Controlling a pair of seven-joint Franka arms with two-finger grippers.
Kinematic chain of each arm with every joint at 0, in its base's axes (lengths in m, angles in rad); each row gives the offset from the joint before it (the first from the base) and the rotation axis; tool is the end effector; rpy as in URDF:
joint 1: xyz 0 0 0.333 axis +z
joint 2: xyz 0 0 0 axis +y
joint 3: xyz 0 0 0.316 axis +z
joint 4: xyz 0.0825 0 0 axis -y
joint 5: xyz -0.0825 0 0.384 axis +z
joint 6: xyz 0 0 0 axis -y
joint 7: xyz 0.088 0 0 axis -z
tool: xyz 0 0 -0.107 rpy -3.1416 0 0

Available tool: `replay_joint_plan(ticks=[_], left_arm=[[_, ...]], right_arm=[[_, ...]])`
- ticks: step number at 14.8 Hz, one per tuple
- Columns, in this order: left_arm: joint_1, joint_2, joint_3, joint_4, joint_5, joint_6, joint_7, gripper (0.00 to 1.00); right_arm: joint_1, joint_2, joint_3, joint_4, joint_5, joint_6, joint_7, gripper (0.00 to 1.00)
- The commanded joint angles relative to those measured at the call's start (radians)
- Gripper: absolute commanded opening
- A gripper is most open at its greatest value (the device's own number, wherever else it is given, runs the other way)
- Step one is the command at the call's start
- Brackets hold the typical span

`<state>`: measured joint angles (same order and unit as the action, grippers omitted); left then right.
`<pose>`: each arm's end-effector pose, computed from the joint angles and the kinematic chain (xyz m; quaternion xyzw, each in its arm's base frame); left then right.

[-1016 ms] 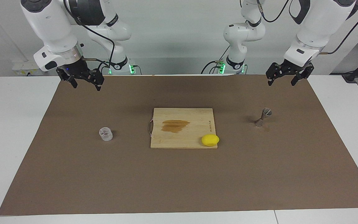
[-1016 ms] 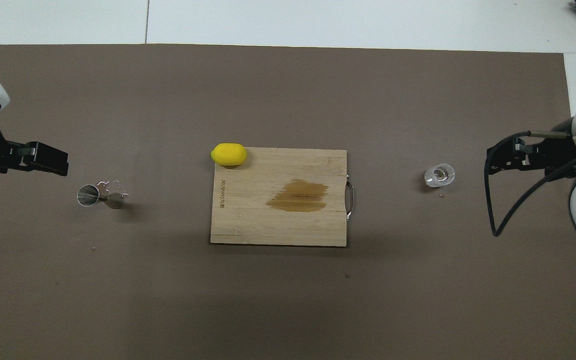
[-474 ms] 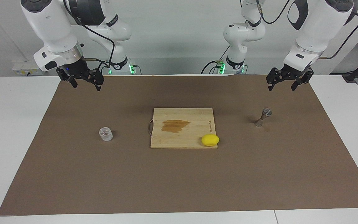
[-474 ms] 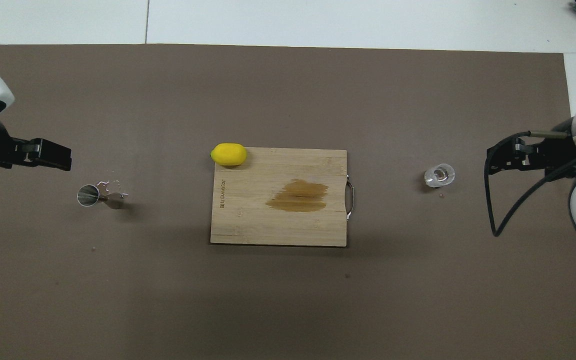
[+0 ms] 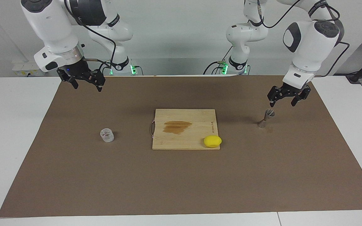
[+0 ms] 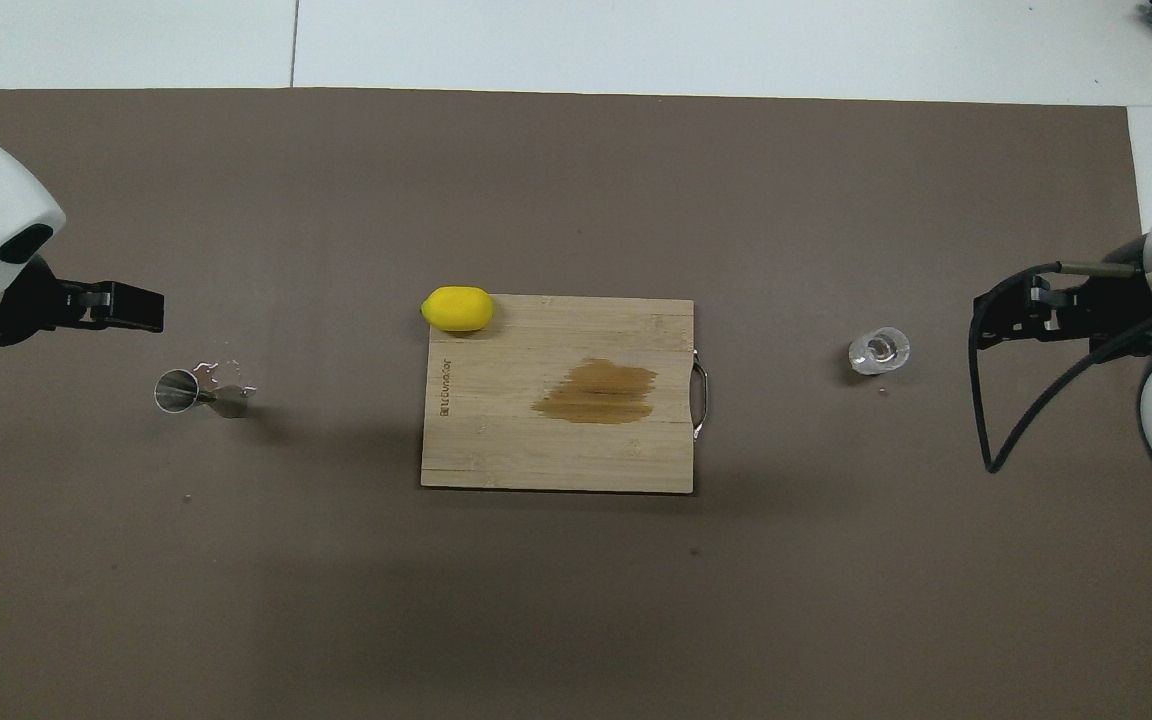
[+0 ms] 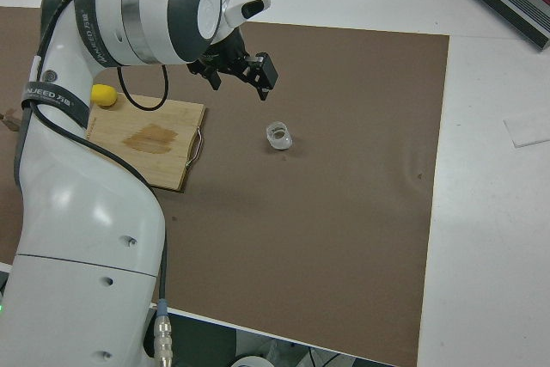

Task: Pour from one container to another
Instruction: 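Move the left gripper toward the small metal cup and open it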

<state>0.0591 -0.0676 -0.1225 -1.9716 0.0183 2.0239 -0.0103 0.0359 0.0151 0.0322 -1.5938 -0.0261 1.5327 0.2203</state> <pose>0.5500 -0.0352 0.5102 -0.9977 0.0301 -0.0601 0.0104 0.5526 0.0347 0.6022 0.9963 -0.0760 -0.0358 0.0182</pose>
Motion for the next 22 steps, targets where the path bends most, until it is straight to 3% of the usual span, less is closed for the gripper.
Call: replay_joint_plan(ticks=[1,10,15,19,22], left_arm=[[0.004,-0.069,-0.002,-0.093,-0.008,0.078,-0.007,1.0],[-0.01,-0.067,-0.006,-0.078,-0.008,0.061,-0.019,1.0],[-0.004,-0.08,-0.011,-0.088,-0.027,-0.016,-0.01,1.0],[0.049,-0.055,0.0,-0.066,-0.231,-0.016,0.044,1.0],[0.1,0.003,0.0,-0.023,-0.345,-0.021,0.275,1.0]], right_arm=[[-0.011,-0.012,0.008,-0.011,0.0,0.009,-0.015,1.0],[-0.011,-0.012,0.008,-0.011,-0.001,0.009,-0.015,1.0],[-0.013,-0.012,0.008,-0.011,-0.001,0.009,-0.015,1.0],[-0.013,-0.012,0.008,-0.011,0.0,0.007,-0.015,1.0],[-0.013,-0.012,0.008,-0.011,0.0,0.009,-0.015,1.0]])
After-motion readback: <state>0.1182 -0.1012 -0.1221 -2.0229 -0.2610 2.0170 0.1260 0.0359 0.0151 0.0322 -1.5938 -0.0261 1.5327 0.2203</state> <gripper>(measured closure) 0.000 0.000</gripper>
